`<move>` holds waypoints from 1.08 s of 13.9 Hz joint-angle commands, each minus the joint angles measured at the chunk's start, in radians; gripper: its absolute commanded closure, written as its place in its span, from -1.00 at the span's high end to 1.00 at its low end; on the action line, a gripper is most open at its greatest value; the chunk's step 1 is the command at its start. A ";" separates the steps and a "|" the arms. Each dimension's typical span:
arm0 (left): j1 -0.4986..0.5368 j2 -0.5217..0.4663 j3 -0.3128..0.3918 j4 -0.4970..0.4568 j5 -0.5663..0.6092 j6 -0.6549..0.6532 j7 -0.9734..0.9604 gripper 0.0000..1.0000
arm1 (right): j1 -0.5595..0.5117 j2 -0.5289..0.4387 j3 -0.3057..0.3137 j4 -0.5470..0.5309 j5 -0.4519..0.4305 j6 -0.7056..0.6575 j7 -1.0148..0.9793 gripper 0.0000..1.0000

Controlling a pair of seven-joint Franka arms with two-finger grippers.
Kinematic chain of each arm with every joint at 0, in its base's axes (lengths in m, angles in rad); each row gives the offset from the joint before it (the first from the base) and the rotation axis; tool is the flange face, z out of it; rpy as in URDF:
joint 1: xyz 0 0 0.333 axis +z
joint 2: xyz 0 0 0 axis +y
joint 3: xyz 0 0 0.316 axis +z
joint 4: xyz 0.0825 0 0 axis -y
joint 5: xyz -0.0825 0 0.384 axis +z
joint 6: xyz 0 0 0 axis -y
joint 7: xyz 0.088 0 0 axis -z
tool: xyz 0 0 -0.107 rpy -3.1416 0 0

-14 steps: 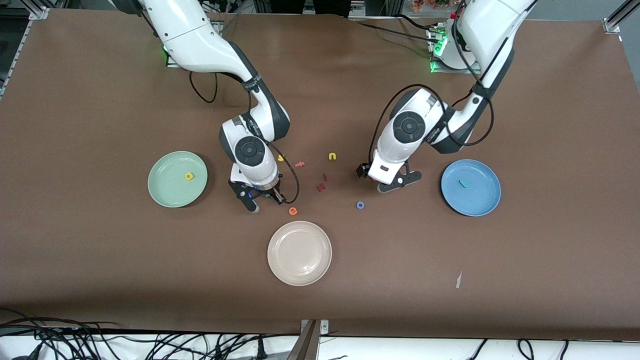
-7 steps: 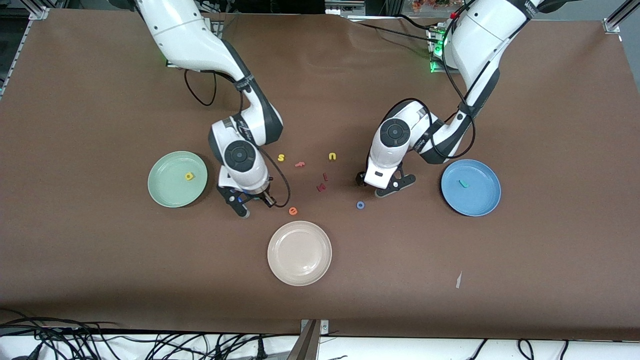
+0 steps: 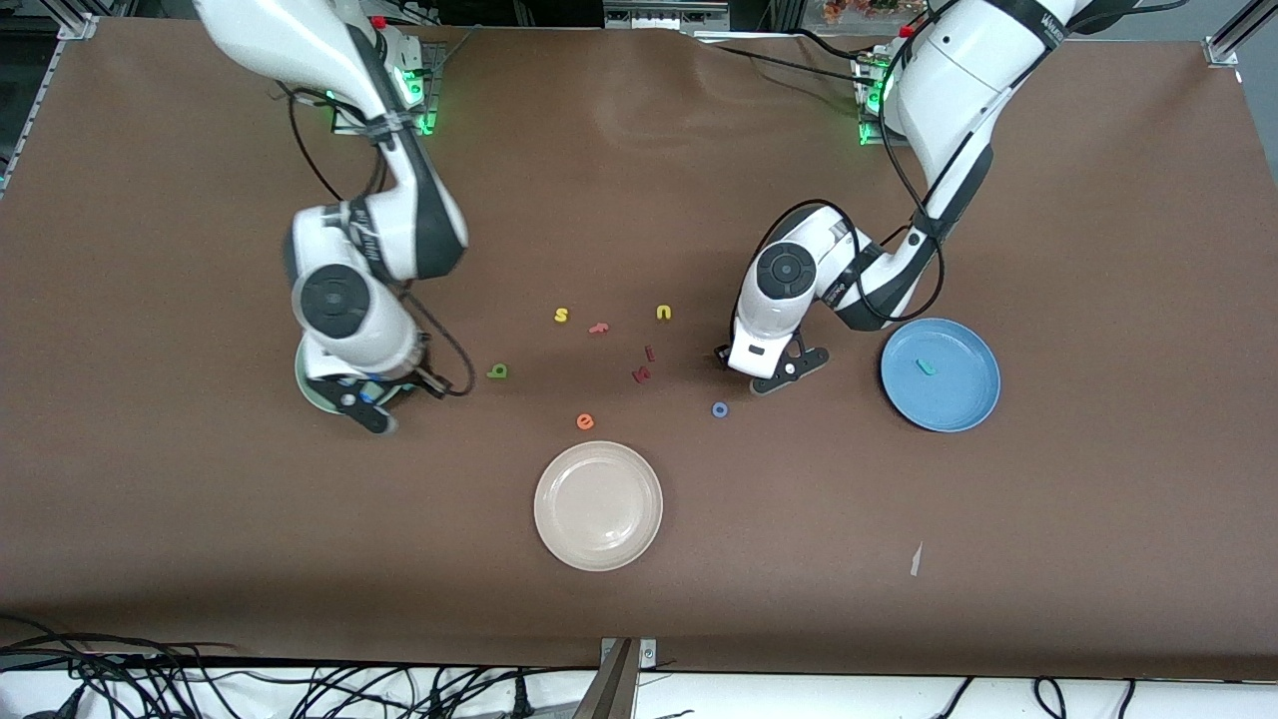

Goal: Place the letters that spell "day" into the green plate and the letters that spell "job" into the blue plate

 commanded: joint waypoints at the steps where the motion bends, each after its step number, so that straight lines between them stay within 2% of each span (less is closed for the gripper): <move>1: -0.009 0.012 0.003 0.020 0.019 -0.002 -0.027 0.15 | 0.001 -0.125 -0.073 -0.258 0.038 0.140 -0.222 -0.82; 2: -0.006 0.012 0.003 0.020 0.019 -0.002 -0.031 0.04 | 0.000 -0.125 -0.117 -0.315 0.047 0.208 -0.308 -0.82; 3: -0.006 0.012 0.003 0.021 0.019 -0.002 -0.031 -0.03 | 0.000 -0.125 -0.128 -0.391 0.098 0.318 -0.368 -0.82; 4: -0.006 0.012 0.003 0.021 0.019 -0.002 -0.031 -0.05 | 0.000 -0.114 -0.128 -0.439 0.128 0.413 -0.393 -0.72; 5: -0.004 0.012 0.003 0.021 0.019 -0.002 -0.031 -0.18 | 0.000 -0.102 -0.128 -0.449 0.133 0.441 -0.396 0.10; 6: -0.004 0.012 0.003 0.021 0.019 -0.002 -0.031 -0.25 | 0.000 -0.102 -0.127 -0.443 0.138 0.428 -0.396 0.99; 10: -0.003 0.012 0.003 0.021 0.019 -0.002 -0.031 -0.50 | 0.004 -0.108 -0.119 -0.287 0.141 0.178 -0.375 1.00; 12: -0.001 0.012 0.003 0.021 0.019 -0.002 -0.031 -0.59 | 0.030 -0.097 -0.108 -0.184 0.167 0.057 -0.274 1.00; 15: 0.000 0.012 0.003 0.021 0.019 -0.002 -0.031 -0.76 | 0.065 -0.033 -0.053 -0.109 0.201 0.059 -0.107 1.00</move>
